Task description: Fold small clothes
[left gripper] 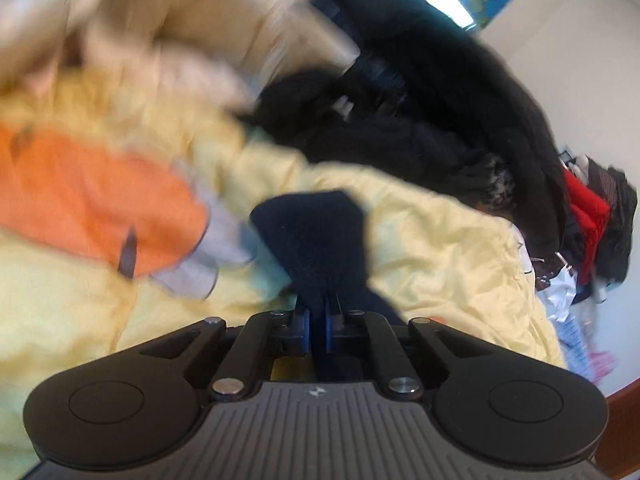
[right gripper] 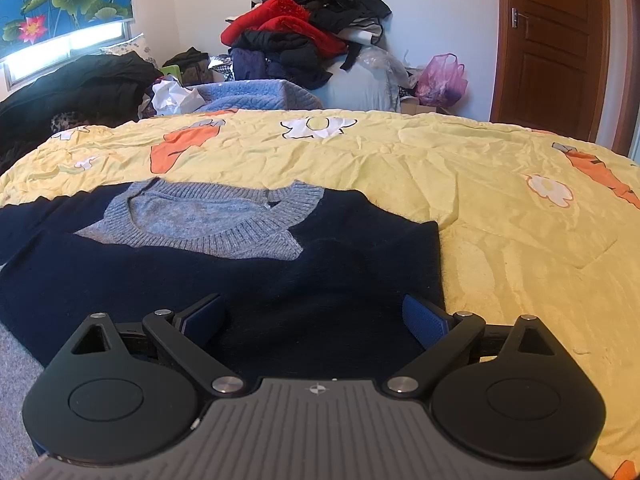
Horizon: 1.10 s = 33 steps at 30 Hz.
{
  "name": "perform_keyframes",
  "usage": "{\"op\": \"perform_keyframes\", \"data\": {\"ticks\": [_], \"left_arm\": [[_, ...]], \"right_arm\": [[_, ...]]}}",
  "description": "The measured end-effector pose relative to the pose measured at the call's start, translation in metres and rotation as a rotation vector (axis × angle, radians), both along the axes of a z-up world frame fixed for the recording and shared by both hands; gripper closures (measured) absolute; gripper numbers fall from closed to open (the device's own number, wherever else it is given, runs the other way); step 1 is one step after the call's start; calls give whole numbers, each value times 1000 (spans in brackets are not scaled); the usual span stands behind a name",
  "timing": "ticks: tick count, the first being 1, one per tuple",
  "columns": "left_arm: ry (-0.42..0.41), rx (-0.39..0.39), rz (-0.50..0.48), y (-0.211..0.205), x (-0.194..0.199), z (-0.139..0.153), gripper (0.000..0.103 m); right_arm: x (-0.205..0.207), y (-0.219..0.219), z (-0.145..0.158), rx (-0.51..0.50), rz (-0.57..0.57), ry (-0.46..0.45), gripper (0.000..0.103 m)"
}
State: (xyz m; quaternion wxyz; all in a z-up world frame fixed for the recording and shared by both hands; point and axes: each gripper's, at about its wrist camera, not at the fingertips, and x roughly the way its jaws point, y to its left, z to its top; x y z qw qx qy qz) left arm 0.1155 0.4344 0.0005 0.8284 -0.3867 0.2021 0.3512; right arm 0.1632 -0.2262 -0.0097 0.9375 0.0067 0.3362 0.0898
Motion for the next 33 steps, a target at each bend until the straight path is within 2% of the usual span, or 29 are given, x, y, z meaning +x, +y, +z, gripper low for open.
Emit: {"op": "perform_keyframes", "data": {"ticks": [2,4,6,8,11,13,15,17,18,19,21,23,25,29,31,32,33], "left_arm": [[-35,138,-66,-32,5,29,97],[-84,262,-186,-81,11,58,97],[-141,370,-362,-146,15,79,97],[-177,464,-601,-223,15,87,97],[-132,580,-978,-338,10,65,97],[-50,647,-1170,-396,2,40,93],[37,749,-1280,-434,-10,21,93],[69,851,-1272,-448,-27,13,80],[59,849,-1264,-446,-35,14,64],[40,817,-1254,-441,-41,17,41],[-28,745,-1215,-426,-53,28,19],[-87,673,-1148,-408,-64,36,20],[-108,545,-1091,-387,-66,35,21],[-58,352,-1005,-358,-55,15,21],[-104,322,-945,-347,-58,17,21],[-110,310,-922,-343,-59,16,21],[-107,290,-910,-340,-58,16,21]], "right_arm": [[0,0,0,1,0,0,7],[0,0,0,4,0,-1,7],[0,-1,0,15,-1,-2,7],[0,-3,0,28,-2,-3,7],[0,-6,1,49,-4,-5,7],[0,-9,1,65,-5,-6,7],[0,-10,1,76,-7,-7,7],[0,-10,0,75,-7,-7,7],[0,-10,0,75,-7,-7,7],[0,-10,1,77,-7,-7,7],[0,-11,1,86,-7,-8,7],[0,-13,1,97,-7,-9,7],[-1,-13,1,101,-7,-10,7],[0,-10,1,74,-5,-6,7],[0,-4,7,36,-21,17,10],[-3,-1,14,55,-41,36,10],[-7,0,23,133,-45,48,10]]}}
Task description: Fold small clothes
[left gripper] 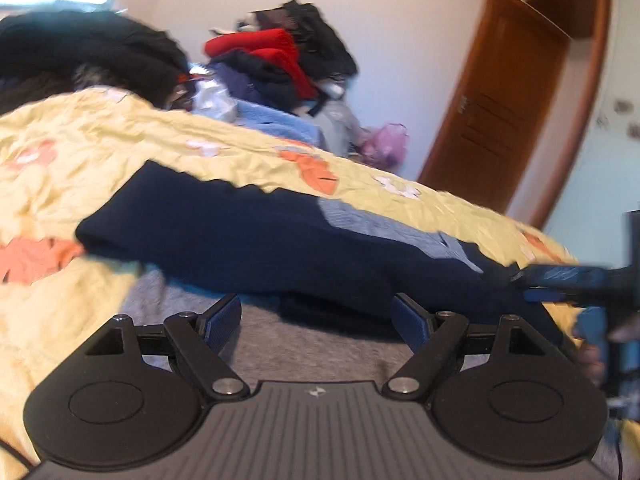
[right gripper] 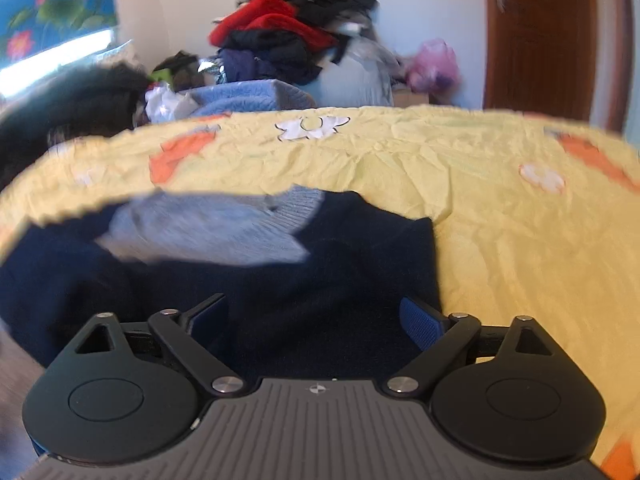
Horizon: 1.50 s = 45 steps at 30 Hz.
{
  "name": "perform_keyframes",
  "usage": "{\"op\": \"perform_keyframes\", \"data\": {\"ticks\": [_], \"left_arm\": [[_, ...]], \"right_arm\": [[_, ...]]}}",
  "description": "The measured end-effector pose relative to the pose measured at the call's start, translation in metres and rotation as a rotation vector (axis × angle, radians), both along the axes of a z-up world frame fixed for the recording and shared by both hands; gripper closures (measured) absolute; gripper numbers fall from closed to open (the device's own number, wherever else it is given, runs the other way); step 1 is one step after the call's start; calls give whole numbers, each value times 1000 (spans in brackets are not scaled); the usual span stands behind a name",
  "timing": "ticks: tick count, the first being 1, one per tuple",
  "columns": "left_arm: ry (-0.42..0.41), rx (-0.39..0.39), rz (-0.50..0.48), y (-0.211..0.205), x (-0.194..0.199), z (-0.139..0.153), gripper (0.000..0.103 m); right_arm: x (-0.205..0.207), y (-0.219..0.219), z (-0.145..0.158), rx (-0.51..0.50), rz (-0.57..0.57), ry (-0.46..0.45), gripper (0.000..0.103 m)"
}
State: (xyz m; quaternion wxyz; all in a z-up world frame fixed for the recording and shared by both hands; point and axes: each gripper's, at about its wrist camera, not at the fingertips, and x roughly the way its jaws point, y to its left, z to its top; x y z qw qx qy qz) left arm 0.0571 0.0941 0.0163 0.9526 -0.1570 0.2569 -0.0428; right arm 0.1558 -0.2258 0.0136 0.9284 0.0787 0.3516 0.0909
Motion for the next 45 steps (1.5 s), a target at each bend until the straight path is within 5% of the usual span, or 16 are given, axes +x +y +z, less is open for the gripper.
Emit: {"op": "perform_keyframes", "data": {"ticks": [3,6,9,14,15,17,18,26,31,39,41,43,45], "left_arm": [[-6,-44,34,9,-1,-1,20],[-8,-70,51,14,-3,-3,17],[-18,-73,61,14,-4,-3,17],[-37,-68,59,13,-6,-4,17],[-35,-70,59,14,-6,-4,17],[-34,-74,60,13,-7,-4,17],[-34,-76,61,14,-7,-4,17],[-27,-78,64,14,-5,-5,17],[-23,-76,62,14,-4,-5,17],[-6,-58,56,11,-1,-6,17],[-1,-48,57,10,-1,-6,17],[1,-23,65,8,-1,-3,17],[-34,52,48,2,-3,5,17]], "right_arm": [[-11,6,22,321,63,58,8],[0,24,16,555,123,271,8],[11,45,5,555,87,392,12],[14,67,-5,557,48,416,18],[13,70,-5,533,41,395,30],[12,72,-3,472,39,355,73],[12,71,-2,465,54,343,83],[14,40,51,154,129,83,83],[20,-13,53,-49,52,52,83],[20,-57,6,-20,-36,109,82],[21,-55,0,6,-44,114,76],[17,-61,3,59,-75,97,46],[7,-70,14,98,-141,31,37]]}}
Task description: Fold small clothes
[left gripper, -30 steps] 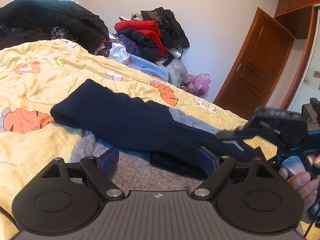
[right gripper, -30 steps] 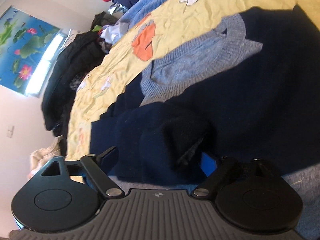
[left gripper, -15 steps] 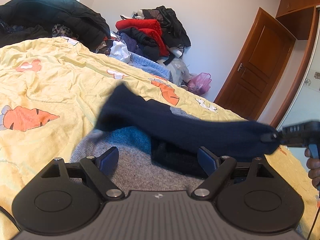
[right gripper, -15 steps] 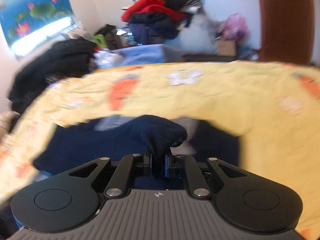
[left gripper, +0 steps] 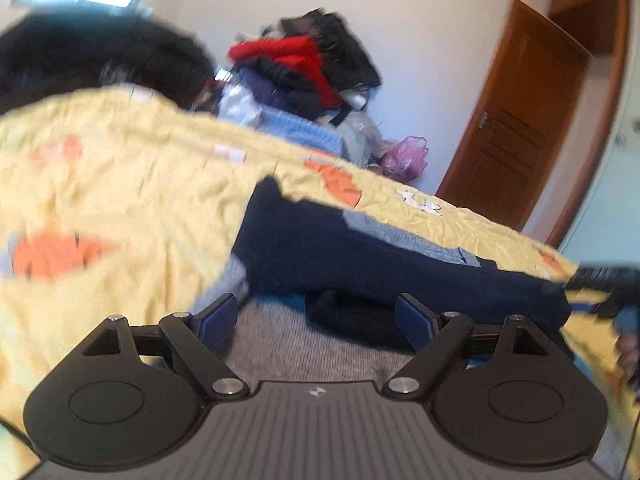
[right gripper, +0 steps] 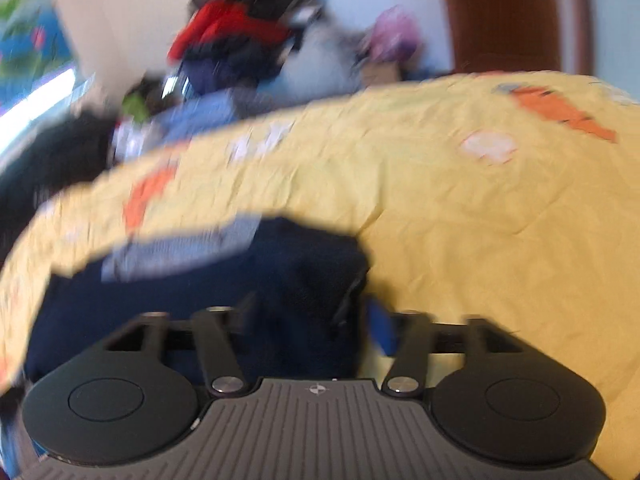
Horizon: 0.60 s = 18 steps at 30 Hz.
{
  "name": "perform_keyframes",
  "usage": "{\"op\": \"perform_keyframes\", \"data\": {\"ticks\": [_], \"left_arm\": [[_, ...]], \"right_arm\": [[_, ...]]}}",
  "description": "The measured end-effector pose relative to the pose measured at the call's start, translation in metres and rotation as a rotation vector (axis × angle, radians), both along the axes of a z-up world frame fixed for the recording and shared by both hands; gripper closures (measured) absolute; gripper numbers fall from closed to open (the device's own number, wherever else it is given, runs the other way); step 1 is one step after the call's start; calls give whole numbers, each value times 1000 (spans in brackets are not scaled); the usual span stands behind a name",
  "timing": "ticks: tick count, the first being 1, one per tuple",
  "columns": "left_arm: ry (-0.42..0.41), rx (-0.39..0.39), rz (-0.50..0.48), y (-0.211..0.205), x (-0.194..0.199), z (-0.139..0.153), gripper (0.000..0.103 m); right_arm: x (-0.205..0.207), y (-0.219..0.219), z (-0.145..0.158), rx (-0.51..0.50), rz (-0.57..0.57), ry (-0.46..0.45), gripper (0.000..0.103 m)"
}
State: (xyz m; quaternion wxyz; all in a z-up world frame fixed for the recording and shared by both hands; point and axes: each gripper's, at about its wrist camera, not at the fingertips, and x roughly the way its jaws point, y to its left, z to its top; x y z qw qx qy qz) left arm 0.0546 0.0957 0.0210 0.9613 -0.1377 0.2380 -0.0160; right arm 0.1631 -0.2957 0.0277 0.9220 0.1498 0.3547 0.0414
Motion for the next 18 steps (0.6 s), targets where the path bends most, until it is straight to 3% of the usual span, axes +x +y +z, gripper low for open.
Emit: {"op": "perform_keyframes", "data": {"ticks": [2,5,7,10,13,15,16,18], "left_arm": [[-54,73,-6,-7,1,13,17],[-91,37,-62,-14,24,31,17],[-83,91,-108,-31,52,36,17],[-15,220,-143,-59,96,23,17],[128,325,-117,-70,138,-2,17],[207,308,-102,-61,154,-18,16],[216,251,-101,-52,157,-19,13],[228,250,-94,-45,161,-21,13]], "right_arm": [[-14,-8,13,28,-18,-73,37],[-24,-7,26,68,36,-124,37],[-19,1,27,80,73,-112,37],[0,17,19,60,92,-82,37],[21,30,-1,1,88,-28,34],[30,34,-19,-51,86,9,34],[28,35,-23,-71,107,-15,31],[27,39,-27,-112,142,-28,30]]}}
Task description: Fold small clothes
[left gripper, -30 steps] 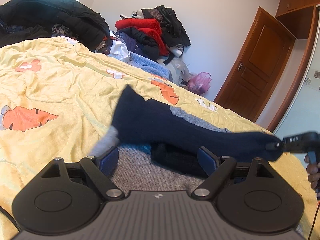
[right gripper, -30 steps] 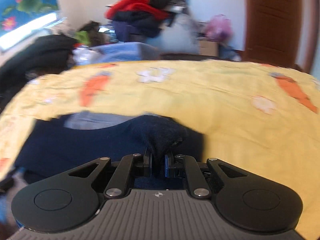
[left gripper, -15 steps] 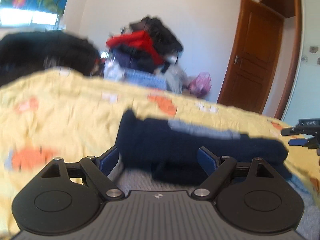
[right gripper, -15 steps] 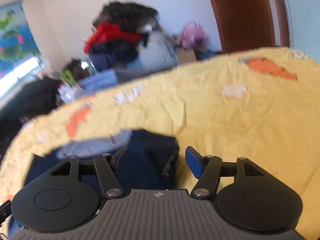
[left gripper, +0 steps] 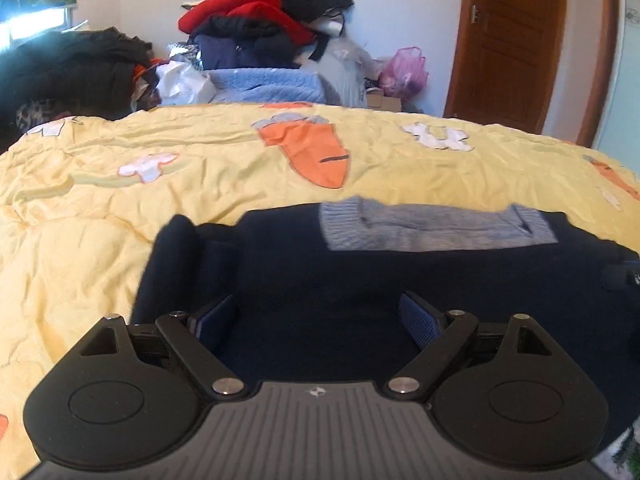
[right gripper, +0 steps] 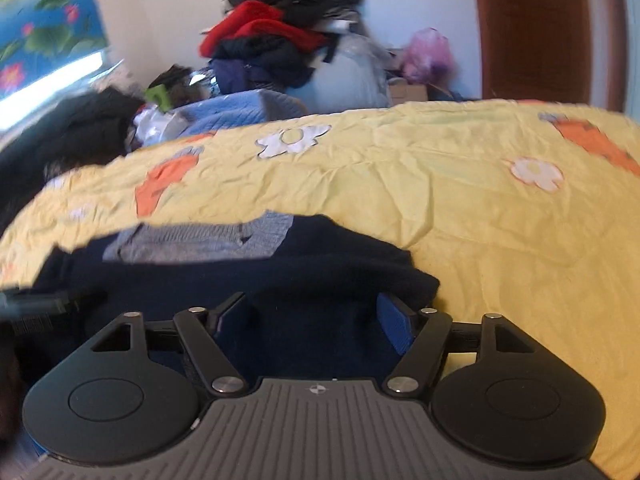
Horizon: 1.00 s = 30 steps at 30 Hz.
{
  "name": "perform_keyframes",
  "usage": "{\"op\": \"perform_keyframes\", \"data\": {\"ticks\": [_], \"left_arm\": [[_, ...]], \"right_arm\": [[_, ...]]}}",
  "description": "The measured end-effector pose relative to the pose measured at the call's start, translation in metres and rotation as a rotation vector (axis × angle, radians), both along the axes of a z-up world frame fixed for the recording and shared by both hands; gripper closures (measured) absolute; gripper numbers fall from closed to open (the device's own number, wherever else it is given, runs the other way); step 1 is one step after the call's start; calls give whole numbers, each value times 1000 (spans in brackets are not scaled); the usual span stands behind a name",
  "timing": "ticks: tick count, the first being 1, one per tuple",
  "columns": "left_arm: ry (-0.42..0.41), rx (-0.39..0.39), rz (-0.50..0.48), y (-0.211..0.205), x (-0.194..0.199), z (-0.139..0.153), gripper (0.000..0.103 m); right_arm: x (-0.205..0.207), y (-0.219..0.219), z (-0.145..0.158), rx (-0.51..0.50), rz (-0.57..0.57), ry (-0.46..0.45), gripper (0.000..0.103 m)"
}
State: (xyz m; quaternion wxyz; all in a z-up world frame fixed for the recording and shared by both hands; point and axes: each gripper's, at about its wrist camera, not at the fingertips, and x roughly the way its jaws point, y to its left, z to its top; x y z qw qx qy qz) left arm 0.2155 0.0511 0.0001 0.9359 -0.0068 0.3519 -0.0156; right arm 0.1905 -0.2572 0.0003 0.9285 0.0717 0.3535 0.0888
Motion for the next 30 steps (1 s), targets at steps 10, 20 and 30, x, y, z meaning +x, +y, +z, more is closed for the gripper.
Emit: {"op": "perform_keyframes", "data": {"ticks": [10,20,30], "left_arm": [[-9,89,41,-7,-12,10,7],[-25,52,-95,-28,-93,8,6],[-18,30,-77,-25,-90,5,2]], "right_arm": [[-15,46,2,-221,26,-45,17],[-80,59,-6,-152,60,-48,11],[-122,60,-4,-162,-28,23,0]]}}
